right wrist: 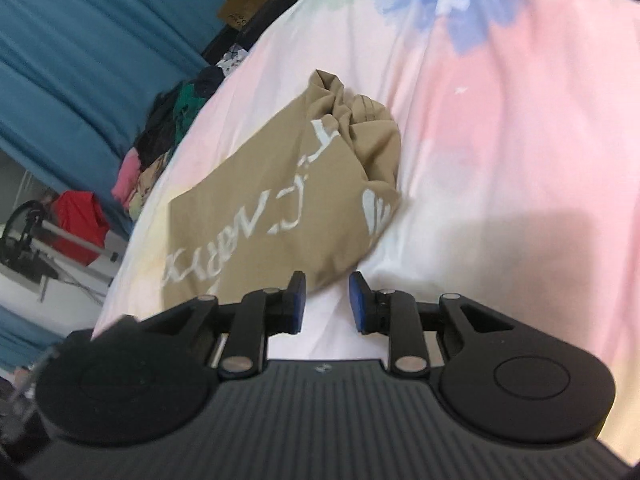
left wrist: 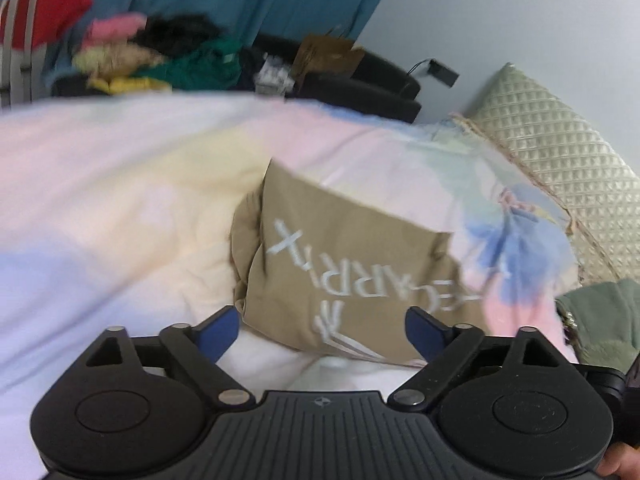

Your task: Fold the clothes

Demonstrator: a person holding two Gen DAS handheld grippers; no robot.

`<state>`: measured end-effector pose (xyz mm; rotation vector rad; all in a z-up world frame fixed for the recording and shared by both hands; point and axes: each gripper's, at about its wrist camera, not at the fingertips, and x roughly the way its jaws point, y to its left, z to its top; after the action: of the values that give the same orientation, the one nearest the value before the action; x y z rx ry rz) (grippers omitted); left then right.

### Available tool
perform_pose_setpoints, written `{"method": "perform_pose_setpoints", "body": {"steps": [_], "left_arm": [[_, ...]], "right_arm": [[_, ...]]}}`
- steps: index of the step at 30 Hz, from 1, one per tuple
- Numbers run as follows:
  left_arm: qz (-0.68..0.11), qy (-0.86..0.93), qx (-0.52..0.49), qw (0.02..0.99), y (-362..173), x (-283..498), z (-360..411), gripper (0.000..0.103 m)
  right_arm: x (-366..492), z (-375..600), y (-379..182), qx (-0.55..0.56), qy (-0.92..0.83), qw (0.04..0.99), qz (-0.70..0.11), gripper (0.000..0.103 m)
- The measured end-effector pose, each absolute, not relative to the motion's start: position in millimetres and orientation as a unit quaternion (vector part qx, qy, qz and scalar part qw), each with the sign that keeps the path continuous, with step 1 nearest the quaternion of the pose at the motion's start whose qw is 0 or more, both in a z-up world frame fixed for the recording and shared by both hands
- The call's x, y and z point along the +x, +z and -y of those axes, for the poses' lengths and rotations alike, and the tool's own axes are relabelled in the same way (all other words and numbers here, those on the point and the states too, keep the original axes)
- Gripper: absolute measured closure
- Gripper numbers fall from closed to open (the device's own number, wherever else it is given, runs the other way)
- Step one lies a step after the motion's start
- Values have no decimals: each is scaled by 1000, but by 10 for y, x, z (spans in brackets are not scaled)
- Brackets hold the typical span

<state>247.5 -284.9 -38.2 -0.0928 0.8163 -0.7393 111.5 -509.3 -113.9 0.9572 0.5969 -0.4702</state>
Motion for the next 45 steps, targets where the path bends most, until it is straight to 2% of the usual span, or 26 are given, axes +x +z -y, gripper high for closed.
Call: {"method": "perform_pose_setpoints", "body": {"steps": [4,7,8,9,10,11,12,13,18,24,34,45], "left_arm": [[-343,-361,-26,867,232,2026,2744,6],[-303,-358,-11,883,655,1566,2517,0],[-289,-358,-10,888,772,1429,2461,0],[-278,-362,-10,890,877,1282,2385,0],[-266,-362,-13,893,977,1140,2304,0],[-255,-363,-16,896,1077,998,2222,0],[-243,-363,-19,899,1176,856,2138,0],[-231,-362,-23,903,1264,711,2042,0],[-190,-347,-20,918,1575,156,1712,0],[-148,-326,2,934,1651,-386,1419,0],[-119,-297,34,947,1200,-908,1171,0],[-141,-295,34,944,707,-751,1133,0]], "right_arm": [[689,4828,-652,410,-213,851,-250,75],[372,4596,-247,368,-205,881,-215,75],[266,4519,-112,353,-202,891,-203,71],[160,4441,22,338,-199,900,-190,62],[55,4364,157,324,-196,908,-178,40],[-51,4287,292,309,-193,917,-166,13],[-157,4209,427,293,-190,924,-153,6],[-263,4132,562,278,-187,932,-141,3],[-623,3778,797,222,-172,953,-112,3],[-1004,3367,965,159,-154,971,-85,3],[-1078,3021,532,118,-168,976,-68,3],[-945,2899,12,108,-188,972,-87,3]]}}
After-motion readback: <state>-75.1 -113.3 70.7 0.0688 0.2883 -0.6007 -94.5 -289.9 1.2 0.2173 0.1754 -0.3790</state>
